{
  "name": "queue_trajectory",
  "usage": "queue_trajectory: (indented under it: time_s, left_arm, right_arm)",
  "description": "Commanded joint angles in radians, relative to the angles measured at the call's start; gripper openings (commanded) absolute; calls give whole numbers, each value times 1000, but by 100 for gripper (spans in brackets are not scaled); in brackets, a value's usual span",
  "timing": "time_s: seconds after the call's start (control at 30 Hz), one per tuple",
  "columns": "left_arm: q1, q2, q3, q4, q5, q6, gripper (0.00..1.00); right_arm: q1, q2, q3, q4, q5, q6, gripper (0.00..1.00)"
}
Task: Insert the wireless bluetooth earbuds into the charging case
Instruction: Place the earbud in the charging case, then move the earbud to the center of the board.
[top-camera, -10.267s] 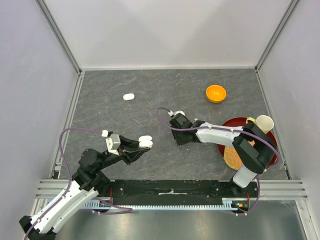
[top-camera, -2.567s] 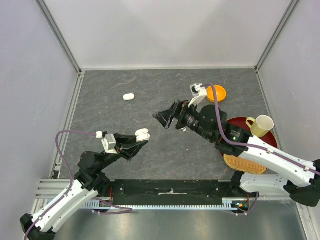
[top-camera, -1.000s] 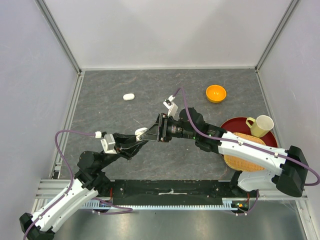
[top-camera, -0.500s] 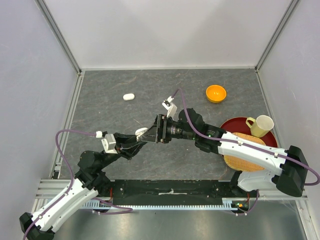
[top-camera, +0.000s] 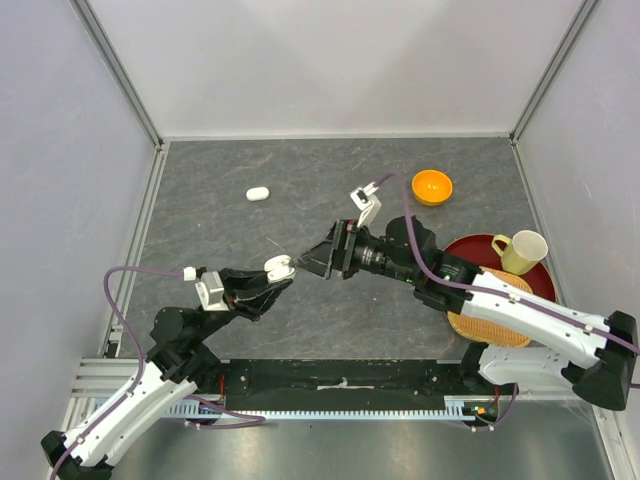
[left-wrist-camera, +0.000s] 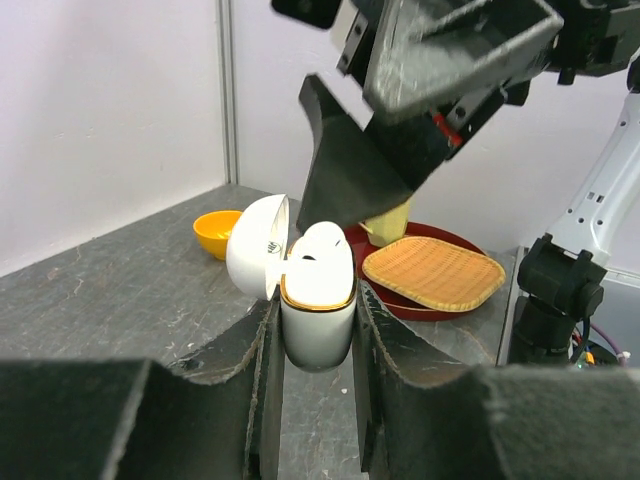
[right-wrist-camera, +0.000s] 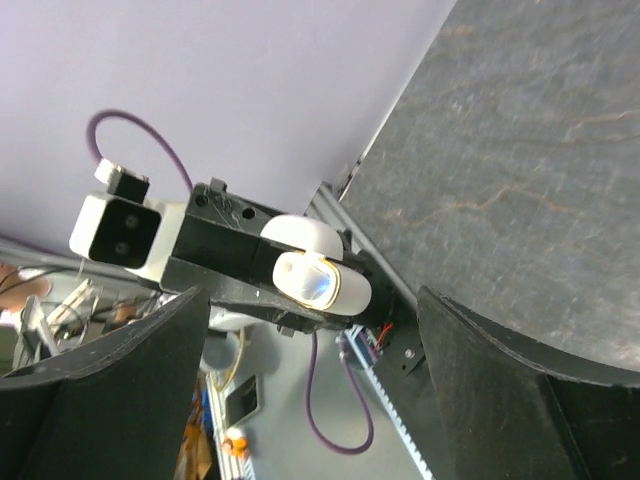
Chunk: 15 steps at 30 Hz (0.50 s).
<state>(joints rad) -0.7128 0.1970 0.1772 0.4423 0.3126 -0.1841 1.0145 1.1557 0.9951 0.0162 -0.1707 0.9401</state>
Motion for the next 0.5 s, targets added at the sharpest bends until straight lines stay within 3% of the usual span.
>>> queue_trajectory:
  time_s: [0.0,0.1,0.23,0.3,0.47]
  left_arm:
    - [3,-31,-5,-25,-38,34,2]
    - [4,-59,-5,-43,-50,32,2]
    - [4,-91,1,-77,-56,32,2]
    - [3,-108,8,-105,-58,34,2]
    - [3,-137,13,-149,-60,32,2]
  right_arm:
    - [-39,-88,16,-64,144,-61,90]
    - [-100,-114,22,-175,236,-75,81]
    - [-229,-76,20,-326,226,-87,75]
    - [-298,-22,22,-358,206,-72,71]
    - [-332,148,49,-409,243,-12,67]
